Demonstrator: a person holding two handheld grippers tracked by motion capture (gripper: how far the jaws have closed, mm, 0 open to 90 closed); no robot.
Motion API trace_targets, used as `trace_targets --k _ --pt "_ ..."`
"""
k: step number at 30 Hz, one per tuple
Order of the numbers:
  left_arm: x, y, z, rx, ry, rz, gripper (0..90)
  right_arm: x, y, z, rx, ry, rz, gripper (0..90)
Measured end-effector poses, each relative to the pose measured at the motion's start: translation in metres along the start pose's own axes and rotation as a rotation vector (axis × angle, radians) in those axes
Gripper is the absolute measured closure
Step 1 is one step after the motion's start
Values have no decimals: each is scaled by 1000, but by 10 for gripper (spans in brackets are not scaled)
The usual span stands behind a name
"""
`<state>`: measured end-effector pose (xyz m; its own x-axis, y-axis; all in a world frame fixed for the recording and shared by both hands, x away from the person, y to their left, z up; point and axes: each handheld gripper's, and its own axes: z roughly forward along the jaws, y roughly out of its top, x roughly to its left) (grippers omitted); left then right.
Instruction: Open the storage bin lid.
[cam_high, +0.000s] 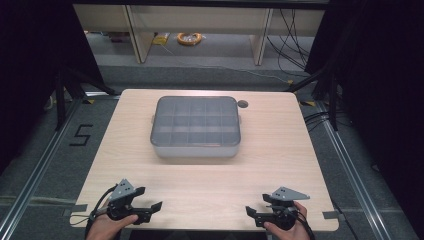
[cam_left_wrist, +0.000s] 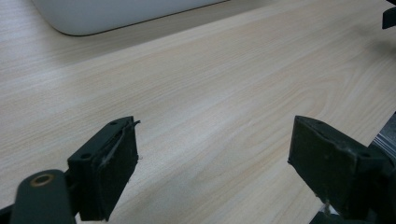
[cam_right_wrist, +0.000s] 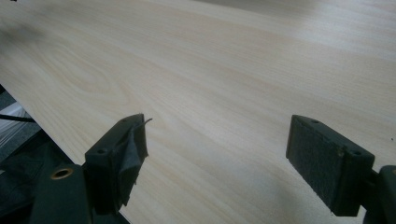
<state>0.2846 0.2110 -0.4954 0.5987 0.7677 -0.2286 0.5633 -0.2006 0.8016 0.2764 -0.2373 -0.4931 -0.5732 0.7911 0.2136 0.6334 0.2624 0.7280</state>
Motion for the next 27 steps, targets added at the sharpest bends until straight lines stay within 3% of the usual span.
trace_targets --k 1,2,3,9,12,14,15,19,22,24,25,26,27 --pt "1 0 -1 2 -2 11 148 -1 0 0 -12 -7 -15 213" --pt "1 0 0 -4 2 -4 148 -2 0 0 -16 -8 -16 214" --pt "2 0 -1 -2 3 -2 148 0 0 0 -8 4 14 214" --pt "3 0 0 0 -7 -13 148 -2 0 0 -22 -14 -11 217" --pt "4 0 0 -3 -11 -27 148 -3 1 1 -27 6 5 219" --pt "4 1 -1 2 -5 -22 148 -1 1 -1 -19 -4 28 220" --pt "4 1 -1 0 -3 -20 148 -3 1 -1 -34 -5 9 221" --pt "4 1 0 3 -2 -30 148 -4 1 -1 -48 -10 4 224" --pt "5 1 0 2 -6 -15 148 -4 2 -3 -36 -7 14 227" --pt "5 1 0 5 -6 -30 149 -4 3 -1 -54 8 15 230" --pt "5 1 0 5 -6 -30 149 -4 3 -1 -54 4 22 232" --pt "5 4 1 4 -3 -18 150 -5 4 0 -65 -26 -6 237" --pt "6 4 2 1 -6 -19 152 -5 4 2 -64 -9 12 239"
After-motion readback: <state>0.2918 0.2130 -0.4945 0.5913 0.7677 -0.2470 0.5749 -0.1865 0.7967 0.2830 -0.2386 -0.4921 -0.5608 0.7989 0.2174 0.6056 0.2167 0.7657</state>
